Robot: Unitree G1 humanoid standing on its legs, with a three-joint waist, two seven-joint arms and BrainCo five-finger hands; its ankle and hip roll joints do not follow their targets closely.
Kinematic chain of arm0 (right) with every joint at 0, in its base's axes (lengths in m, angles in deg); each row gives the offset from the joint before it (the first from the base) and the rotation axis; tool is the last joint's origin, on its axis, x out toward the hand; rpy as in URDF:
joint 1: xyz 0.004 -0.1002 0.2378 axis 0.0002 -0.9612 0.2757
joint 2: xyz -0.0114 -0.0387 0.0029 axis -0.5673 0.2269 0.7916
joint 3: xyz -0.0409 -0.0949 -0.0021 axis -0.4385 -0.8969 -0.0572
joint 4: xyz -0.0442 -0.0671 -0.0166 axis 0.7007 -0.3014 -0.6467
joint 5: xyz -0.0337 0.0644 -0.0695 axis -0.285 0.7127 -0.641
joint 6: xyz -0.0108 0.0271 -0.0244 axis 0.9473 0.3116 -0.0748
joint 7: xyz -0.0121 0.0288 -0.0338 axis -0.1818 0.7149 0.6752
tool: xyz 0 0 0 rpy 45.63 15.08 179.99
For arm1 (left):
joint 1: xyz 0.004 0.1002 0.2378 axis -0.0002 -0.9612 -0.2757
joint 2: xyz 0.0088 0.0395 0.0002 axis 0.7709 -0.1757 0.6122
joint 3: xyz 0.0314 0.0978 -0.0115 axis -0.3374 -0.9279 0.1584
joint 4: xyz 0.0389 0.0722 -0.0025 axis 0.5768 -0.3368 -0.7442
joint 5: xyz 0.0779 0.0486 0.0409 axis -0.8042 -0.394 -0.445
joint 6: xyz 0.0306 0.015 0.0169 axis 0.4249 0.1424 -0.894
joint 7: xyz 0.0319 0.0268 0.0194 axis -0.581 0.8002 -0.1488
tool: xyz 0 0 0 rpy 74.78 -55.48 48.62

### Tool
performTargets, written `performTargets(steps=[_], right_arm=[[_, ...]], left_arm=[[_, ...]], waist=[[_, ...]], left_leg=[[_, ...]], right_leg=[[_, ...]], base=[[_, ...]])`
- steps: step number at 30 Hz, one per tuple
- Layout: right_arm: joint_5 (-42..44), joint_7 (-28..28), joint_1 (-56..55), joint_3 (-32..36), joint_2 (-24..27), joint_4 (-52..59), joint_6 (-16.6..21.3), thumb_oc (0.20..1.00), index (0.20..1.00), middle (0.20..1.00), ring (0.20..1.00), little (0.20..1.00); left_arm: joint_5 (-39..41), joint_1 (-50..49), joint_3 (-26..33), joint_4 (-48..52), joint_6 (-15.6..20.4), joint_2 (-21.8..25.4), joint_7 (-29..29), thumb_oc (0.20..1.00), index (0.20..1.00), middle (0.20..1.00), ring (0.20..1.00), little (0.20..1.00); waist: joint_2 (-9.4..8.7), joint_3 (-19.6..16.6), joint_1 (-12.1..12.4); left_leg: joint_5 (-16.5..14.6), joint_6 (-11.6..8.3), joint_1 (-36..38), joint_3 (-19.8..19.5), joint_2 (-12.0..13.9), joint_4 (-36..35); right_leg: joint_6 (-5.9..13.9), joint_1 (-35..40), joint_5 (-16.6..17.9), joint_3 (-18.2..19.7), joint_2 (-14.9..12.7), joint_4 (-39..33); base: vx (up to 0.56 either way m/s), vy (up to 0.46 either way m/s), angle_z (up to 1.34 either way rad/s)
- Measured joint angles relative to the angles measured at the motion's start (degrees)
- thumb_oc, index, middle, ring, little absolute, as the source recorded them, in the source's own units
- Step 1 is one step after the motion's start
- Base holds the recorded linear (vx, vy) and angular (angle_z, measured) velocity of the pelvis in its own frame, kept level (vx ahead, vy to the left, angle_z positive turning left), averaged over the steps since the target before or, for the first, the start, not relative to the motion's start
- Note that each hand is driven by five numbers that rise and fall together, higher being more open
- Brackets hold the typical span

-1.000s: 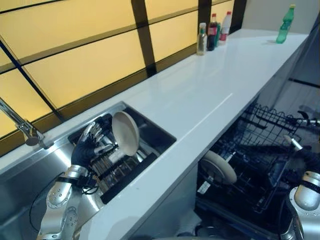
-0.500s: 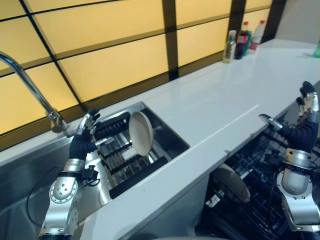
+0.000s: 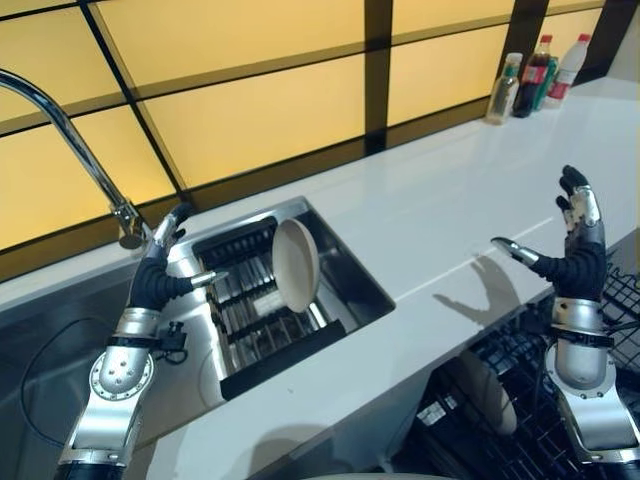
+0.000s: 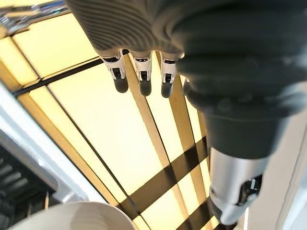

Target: Pick up plates and place into dishwasher.

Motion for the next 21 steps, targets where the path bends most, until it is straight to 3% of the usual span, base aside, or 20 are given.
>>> performTargets(steps=[4,9,12,15,17,21], right_arm=[[0.98,1.23,0.98,-2.72,1.85,-0.05,-0.04,1.000,1.000,1.000,1.000,1.000],[0.99,1.24,2.16,-4.34,2.54,-0.89,-0.04,1.000,1.000,1.000,1.000,1.000],[0.98,1.17,3.58,-4.65,3.90,-1.58,0.00,1.000,1.000,1.000,1.000,1.000],[0.99,0.98,5.45,-6.86,4.06,-3.23,-0.06,1.000,1.000,1.000,1.000,1.000],[1.29,1.13,5.49,-7.11,4.15,-3.23,-0.06,1.000,1.000,1.000,1.000,1.000],[1.67,2.39,5.47,-7.06,4.32,-3.23,-0.05,1.000,1.000,1.000,1.000,1.000]], left_arm=[[-6.88,2.63,-0.47,-0.01,-0.08,4.47,-6.01,1.000,1.000,1.000,1.000,1.000],[-14.06,7.22,-3.25,-0.15,-0.18,5.18,-9.86,1.000,1.000,1.000,1.000,1.000],[-16.89,7.25,-4.68,-0.17,-0.61,5.94,-11.17,1.000,1.000,1.000,1.000,1.000],[-20.39,7.32,-5.49,-1.23,-1.18,7.15,-12.55,1.000,1.000,1.000,1.000,1.000],[-23.12,7.31,-5.85,-1.84,-1.17,8.16,-13.36,1.000,1.000,1.000,1.000,1.000],[-28.57,7.24,-5.88,-2.31,-1.11,11.49,-13.87,1.000,1.000,1.000,1.000,1.000]], waist=[[-1.52,0.15,0.25],[-2.72,1.14,0.06],[-1.74,1.38,0.31],[-1.95,1.56,1.54],[-1.90,1.53,1.63],[-1.43,1.40,1.39]], left_leg=[[-0.64,-1.02,-1.61,-0.09,-0.27,2.46],[-0.91,-1.50,-7.01,0.80,-1.41,11.44],[-1.63,-1.47,-6.65,0.43,-0.98,6.86],[-0.48,0.28,-6.86,-1.64,-2.35,4.82],[-0.45,0.33,-6.64,-4.26,-3.34,4.54],[0.39,-0.12,-5.76,-4.19,-2.89,2.47]], right_leg=[[-0.94,-2.32,-2.01,-0.48,-0.06,4.09],[-2.70,-3.58,-2.71,-0.44,-0.22,5.59],[-3.32,-4.79,-2.78,-1.26,0.38,6.58],[-3.19,-6.46,-2.19,-0.09,0.27,6.97],[-3.20,-6.67,-2.18,0.64,0.59,6.96],[-2.76,-6.47,-1.87,1.08,0.91,6.00]], base=[[-0.03,-0.154,0.07],[-0.02,-0.053,0.32],[0.03,0.042,0.13],[0.05,0.086,-0.17],[0.07,0.154,-0.17],[0.10,0.164,-0.09]])
